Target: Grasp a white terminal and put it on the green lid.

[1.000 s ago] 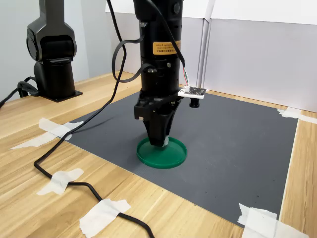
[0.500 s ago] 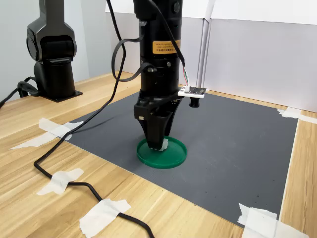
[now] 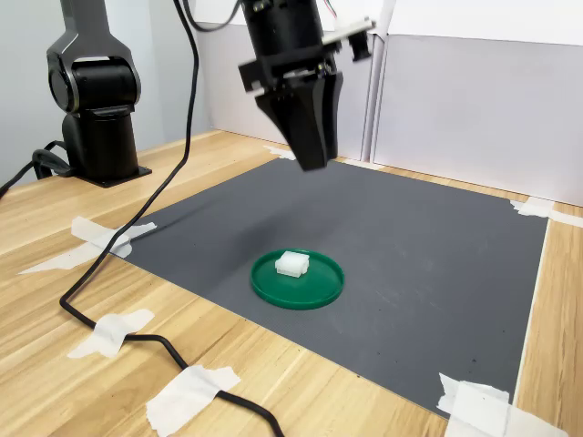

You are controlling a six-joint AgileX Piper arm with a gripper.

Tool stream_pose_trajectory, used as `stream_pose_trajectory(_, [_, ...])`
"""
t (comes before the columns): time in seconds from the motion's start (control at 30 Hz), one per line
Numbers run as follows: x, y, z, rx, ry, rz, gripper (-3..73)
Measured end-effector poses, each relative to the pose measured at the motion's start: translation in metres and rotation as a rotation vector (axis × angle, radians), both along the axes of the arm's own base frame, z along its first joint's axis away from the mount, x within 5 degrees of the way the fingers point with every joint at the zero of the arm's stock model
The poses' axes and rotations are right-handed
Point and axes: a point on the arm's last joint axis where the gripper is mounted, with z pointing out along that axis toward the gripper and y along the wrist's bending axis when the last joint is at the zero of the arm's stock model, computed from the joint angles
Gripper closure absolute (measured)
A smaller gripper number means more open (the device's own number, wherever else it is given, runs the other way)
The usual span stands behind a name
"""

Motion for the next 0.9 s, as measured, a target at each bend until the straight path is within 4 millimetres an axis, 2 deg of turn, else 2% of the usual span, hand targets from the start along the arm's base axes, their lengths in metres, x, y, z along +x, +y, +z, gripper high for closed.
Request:
stream_pose_trajectory(0.07, [-0.023,0.010,0.004,0.029,-0.072,-0.004,67.7])
stream_pose_trajectory(0.2, [-0.067,0.019,0.005,0.081,-0.183,-0.020,70.4])
stream_pose_trajectory(0.4, [-0.126,0.017,-0.021,0.074,-0.273,-0.024,71.1])
stream_pose_trajectory(0.5, [-0.148,0.015,-0.035,0.055,-0.352,-0.017,71.1])
stream_pose_trajectory(0.7, [-0.184,0.014,-0.058,0.082,-0.482,-0.026,71.1])
stream_pose_trajectory(0.9, [-0.199,0.014,-0.075,0.112,-0.509,-0.035,71.1])
